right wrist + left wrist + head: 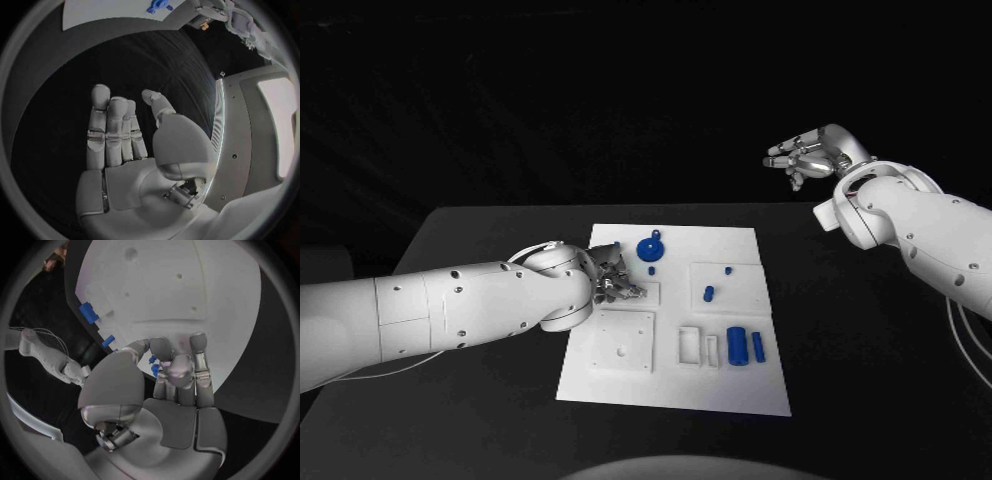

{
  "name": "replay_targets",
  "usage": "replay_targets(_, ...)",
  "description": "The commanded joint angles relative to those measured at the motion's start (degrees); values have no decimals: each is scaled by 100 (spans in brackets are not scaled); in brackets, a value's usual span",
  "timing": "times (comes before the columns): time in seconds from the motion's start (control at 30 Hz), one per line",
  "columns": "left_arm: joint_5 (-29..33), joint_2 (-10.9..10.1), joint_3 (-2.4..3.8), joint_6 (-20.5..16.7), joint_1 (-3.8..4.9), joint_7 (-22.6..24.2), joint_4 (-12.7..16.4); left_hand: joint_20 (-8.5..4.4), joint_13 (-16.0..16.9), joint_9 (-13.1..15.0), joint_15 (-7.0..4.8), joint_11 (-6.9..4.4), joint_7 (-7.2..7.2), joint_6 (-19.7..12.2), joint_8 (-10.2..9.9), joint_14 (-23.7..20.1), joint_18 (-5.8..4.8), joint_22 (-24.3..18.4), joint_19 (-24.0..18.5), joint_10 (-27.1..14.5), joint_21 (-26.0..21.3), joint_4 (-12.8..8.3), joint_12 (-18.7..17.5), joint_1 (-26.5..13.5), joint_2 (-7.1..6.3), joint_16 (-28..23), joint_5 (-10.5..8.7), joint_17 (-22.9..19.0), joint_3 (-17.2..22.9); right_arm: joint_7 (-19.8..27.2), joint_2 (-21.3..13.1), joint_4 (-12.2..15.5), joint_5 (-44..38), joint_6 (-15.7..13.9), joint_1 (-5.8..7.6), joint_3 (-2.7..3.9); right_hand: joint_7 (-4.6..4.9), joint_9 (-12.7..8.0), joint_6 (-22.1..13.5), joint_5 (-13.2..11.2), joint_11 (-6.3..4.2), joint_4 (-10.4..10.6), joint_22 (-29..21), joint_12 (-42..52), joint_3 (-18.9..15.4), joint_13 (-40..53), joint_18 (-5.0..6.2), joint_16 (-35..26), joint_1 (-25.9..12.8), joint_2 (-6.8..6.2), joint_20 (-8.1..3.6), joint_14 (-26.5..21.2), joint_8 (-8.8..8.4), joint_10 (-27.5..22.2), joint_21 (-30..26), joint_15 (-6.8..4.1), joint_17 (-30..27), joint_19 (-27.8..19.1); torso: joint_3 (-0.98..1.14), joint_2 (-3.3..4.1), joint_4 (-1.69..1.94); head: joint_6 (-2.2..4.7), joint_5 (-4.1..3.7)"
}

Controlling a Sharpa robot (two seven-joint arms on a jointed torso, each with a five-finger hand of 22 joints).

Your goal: Assemble the parts on the task board

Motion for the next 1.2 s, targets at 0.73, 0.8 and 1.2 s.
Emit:
replay_targets(0.73,-20,-65,-30,164,-43,1,-21,25,-3,144,-41,-220,-485,568,40,20,39,88,60,53,-51,523,57,9,-143,0,-1125,18,-216,42,-4,-5,-4,62,-1,2,21,-6,-23,19,-6,9,-5,-5,28,-6,62,-25,-46,-8,-11,-9,12,-39,-15,2,5,194,-1,4,-2,11,-9)
replay_targets(0.8,-20,-73,-29,160,-42,-1,-13,29,-3,154,-40,-218,-484,582,46,20,42,87,59,53,-52,582,59,-27,-168,-1,-1319,17,-240,43,-4,-7,-4,62,-2,2,21,-6,-23,19,-6,9,-5,-5,28,-6,62,-25,-46,-8,-11,-9,12,-39,-15,2,5,194,-2,2,-2,14,-8)
replay_targets(1.2,-17,-155,11,135,21,-35,45,31,4,192,-42,-215,-471,630,55,26,52,93,68,52,-33,769,80,-316,-269,21,-1988,42,-452,44,-4,-10,-4,64,-3,2,22,-5,-32,18,-6,6,-8,-6,20,-10,62,-26,-39,-11,-10,-10,11,-39,-24,3,5,194,6,1,-3,25,21)
